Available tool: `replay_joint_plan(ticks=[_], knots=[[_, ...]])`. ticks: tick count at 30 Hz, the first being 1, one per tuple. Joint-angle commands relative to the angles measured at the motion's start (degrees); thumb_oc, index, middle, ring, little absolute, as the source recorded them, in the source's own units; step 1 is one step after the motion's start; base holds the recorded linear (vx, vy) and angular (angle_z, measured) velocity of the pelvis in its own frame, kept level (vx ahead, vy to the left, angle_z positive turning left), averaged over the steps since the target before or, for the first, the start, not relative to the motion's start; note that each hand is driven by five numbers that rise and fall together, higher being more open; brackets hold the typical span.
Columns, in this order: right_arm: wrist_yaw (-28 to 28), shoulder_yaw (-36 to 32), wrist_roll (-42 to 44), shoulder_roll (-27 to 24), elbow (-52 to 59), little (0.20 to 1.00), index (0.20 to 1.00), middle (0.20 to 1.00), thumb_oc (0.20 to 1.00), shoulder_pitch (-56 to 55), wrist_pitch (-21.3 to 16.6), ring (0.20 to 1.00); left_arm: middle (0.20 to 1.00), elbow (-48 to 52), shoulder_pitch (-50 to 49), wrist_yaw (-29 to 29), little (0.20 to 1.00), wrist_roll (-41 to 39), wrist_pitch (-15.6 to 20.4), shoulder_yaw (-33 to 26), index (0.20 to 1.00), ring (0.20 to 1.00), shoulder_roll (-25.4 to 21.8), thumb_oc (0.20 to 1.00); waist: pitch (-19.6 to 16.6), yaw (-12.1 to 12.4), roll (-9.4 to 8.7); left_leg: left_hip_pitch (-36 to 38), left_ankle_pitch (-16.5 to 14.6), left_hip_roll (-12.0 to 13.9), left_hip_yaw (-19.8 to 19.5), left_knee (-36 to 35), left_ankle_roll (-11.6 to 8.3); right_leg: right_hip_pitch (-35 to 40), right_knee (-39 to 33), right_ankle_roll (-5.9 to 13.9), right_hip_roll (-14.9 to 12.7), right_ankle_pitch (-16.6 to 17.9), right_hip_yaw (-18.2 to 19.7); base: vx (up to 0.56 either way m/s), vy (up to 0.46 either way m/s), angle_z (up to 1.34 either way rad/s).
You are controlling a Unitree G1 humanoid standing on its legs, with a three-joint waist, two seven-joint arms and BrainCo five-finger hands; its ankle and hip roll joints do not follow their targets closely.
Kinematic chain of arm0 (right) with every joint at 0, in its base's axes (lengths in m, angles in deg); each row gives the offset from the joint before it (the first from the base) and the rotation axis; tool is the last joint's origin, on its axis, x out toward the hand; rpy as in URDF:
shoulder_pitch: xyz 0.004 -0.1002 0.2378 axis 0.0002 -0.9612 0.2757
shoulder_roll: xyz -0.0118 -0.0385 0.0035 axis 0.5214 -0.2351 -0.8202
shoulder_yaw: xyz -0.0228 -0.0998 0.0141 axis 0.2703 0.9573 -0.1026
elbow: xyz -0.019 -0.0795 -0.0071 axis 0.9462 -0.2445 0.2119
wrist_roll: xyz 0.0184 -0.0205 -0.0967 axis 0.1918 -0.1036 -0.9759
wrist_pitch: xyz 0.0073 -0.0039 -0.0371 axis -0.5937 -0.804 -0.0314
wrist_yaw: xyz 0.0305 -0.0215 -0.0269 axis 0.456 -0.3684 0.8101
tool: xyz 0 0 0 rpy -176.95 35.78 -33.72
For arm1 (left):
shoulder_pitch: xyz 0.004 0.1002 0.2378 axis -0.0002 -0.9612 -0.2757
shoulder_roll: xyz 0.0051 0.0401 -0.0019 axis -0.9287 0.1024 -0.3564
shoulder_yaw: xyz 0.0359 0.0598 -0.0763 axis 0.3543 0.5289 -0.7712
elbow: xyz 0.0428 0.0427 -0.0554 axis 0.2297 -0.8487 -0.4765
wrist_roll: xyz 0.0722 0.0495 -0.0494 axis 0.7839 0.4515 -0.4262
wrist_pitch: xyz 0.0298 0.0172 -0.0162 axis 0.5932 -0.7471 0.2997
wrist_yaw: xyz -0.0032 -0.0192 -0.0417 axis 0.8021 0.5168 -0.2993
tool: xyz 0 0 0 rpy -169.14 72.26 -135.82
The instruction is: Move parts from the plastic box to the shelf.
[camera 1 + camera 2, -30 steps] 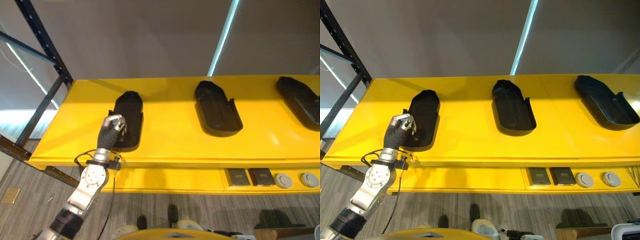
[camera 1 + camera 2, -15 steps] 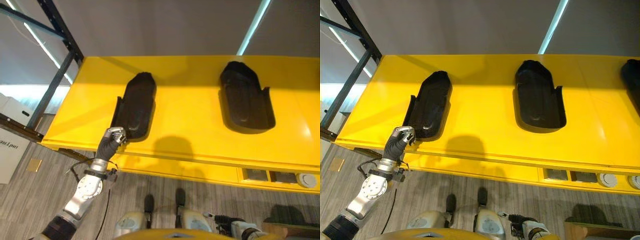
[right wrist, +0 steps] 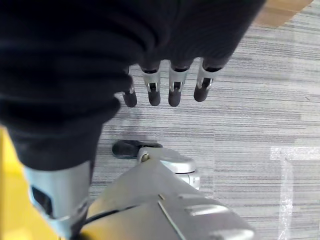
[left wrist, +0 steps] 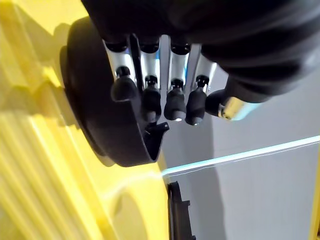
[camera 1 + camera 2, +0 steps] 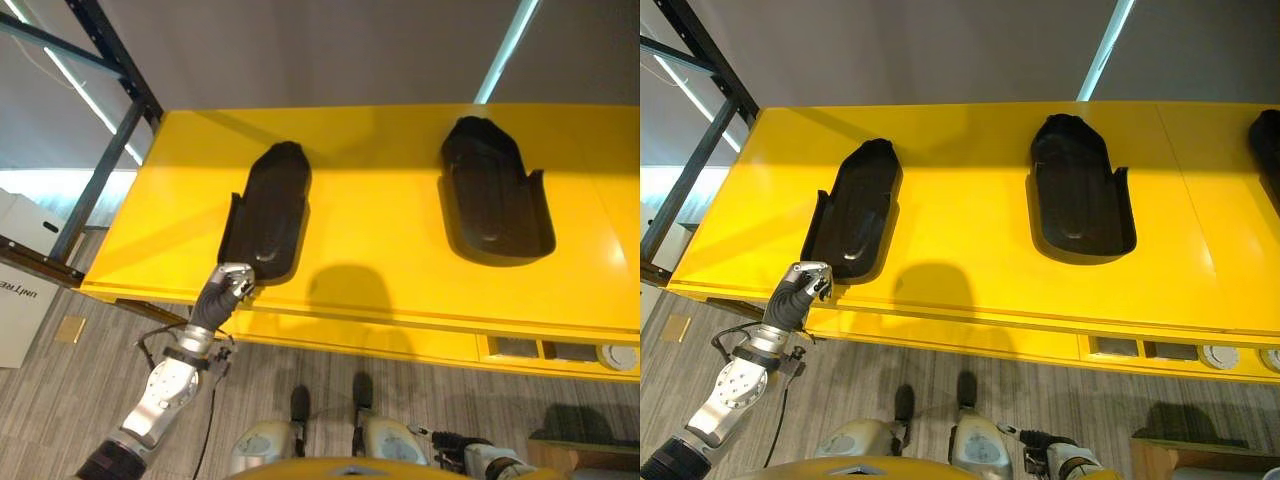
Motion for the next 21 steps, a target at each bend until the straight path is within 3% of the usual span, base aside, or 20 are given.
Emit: replay_joint_plan(ticks=[1,5,14,18,21], knots=[[-0.8,0.87,1.14,-0.69,-1.83,1.0,1.0,1.0,1.0,0.2,0.87,1.0,0.2,3.65,2.49,2.24,0.2,-0.64,4.18,1.06,0.2,0.2,-0.22,0.2,0.43,-0.38,-1.0,-1.66,-0.79,2.08,1.45,-0.1,-2.07,4.32,1.64,2.34,-1.63,-5.18,1.34,0.04,-0.023,-0.02],[-0.72,0.88,1.4,-0.12,-1.56,1.0,1.0,1.0,1.0,-0.7,0.7,1.0,0.2,3.61,3.57,6.01,0.2,0.75,5.54,0.9,0.2,0.2,0.46,0.2,0.48,-1.09,-1.31,-1.52,-0.89,2.37,1.99,-0.1,-2.17,4.32,1.53,2.33,-1.41,-5.09,1.95,0.06,-0.035,-0.04],[-0.54,1.56,1.53,0.64,-0.35,1.0,1.0,1.0,1.0,-1.57,1.12,1.0,0.2,2.65,7.11,14.34,0.2,4.51,3.31,0.26,0.2,0.2,1.95,0.2,1.15,-2.47,-1.91,-1.45,-1.42,3.02,2.87,-0.1,-2.47,4.44,1.17,2.38,-0.98,-5.36,3.12,0.05,-0.03,-0.06],[-0.46,1.59,1.69,0.77,0.08,1.0,1.0,1.0,1.0,-2.03,0.97,1.0,0.2,1.41,8.24,16.53,0.2,6.34,3.42,-0.67,0.2,0.2,1.91,0.2,1.76,-3.09,-1.97,-1.89,-1.3,3.25,3.68,-0.1,-2.63,3.84,1.02,2.49,-0.91,-5.14,3.58,0.02,-0.01,-0.12],[-0.07,1.69,1.04,0.75,0.4,1.0,1.0,1.0,1.0,-1.9,0.74,1.0,0.2,3.73,9.62,15.01,0.2,7.03,4.05,-0.65,0.2,0.2,1.55,0.2,2.39,-3.56,-1.78,-2.34,-1.19,3.55,4.13,-0.1,-2.74,3.32,0.95,2.51,-0.87,-5.02,4.16,-0.01,0.01,-0.12]])
